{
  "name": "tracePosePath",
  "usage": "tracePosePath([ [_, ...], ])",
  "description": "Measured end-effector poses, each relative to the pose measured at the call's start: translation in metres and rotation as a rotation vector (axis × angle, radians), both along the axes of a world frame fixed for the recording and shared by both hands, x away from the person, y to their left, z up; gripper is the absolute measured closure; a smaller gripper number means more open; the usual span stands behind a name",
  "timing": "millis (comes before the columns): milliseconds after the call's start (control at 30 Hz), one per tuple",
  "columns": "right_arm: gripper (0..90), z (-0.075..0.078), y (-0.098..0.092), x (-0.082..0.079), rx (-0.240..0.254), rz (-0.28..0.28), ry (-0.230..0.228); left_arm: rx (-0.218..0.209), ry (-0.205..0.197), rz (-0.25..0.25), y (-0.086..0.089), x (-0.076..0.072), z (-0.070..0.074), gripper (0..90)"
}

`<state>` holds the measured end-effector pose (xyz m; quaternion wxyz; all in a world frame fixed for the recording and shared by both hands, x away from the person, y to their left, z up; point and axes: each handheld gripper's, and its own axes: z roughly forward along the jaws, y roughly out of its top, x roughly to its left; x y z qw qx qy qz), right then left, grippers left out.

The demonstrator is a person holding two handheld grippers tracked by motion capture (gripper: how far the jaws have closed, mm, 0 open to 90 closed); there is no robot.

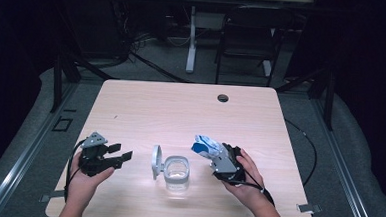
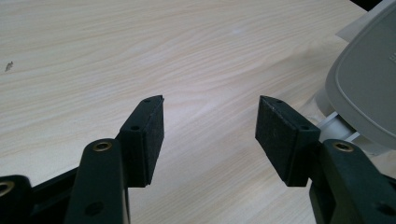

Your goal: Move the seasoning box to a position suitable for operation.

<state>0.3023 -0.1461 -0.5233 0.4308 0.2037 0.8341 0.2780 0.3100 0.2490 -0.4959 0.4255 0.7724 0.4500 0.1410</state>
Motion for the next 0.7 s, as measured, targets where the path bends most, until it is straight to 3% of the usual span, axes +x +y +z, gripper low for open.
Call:
tracePosePath([
  [700, 40.2, 0.0037, 0.0008, -0.0011, -0.051, -0.003, -0.017, 0.002, -0.017, 0.002, -0.002, -0.0043, 0.0035, 42.3],
])
